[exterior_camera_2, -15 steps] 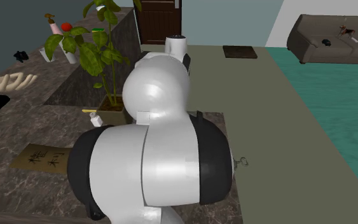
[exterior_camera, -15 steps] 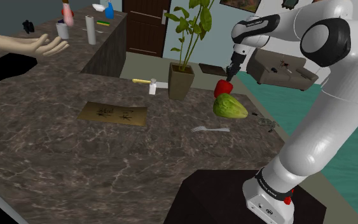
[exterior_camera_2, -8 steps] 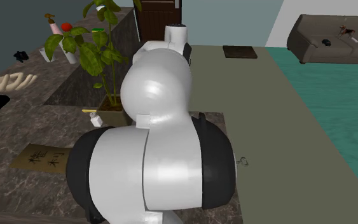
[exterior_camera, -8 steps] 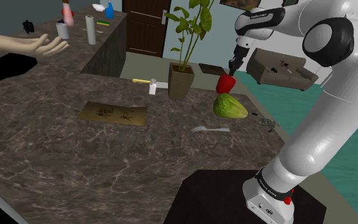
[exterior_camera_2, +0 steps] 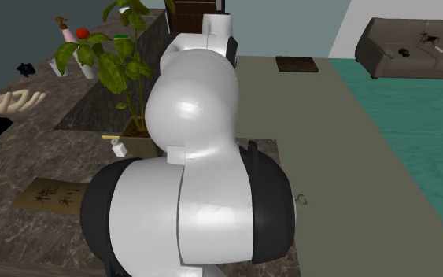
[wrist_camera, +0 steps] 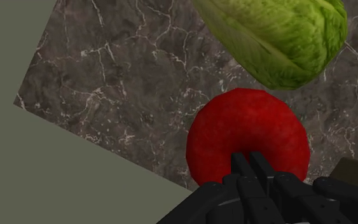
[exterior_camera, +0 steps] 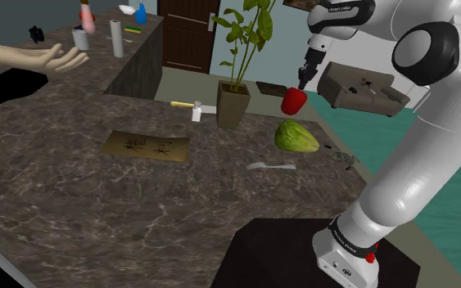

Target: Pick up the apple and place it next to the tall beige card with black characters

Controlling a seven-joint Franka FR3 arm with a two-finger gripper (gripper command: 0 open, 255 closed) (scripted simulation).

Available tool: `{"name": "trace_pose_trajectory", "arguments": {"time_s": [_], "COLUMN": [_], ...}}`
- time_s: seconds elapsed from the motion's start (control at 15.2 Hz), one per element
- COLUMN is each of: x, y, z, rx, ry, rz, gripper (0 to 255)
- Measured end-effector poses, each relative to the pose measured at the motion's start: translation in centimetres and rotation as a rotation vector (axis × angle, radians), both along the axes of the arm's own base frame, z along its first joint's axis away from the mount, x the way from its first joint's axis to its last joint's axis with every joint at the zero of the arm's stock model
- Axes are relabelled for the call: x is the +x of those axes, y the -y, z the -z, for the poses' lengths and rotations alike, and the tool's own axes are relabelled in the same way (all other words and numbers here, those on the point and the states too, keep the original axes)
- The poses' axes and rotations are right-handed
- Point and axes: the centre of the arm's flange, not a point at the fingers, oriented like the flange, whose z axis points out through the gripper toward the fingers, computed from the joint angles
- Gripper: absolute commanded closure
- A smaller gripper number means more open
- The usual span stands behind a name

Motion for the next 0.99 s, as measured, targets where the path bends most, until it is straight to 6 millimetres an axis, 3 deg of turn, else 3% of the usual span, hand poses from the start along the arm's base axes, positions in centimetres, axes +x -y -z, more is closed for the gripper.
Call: {"name": "trace_pose_trajectory", "arguments": {"time_s": [0.99], "x": [0.0], "y": [0.0], "z": [-7.7], "rx": [0.0], "ry": [0.0], "rz": [0.0], "gripper": [255]}}
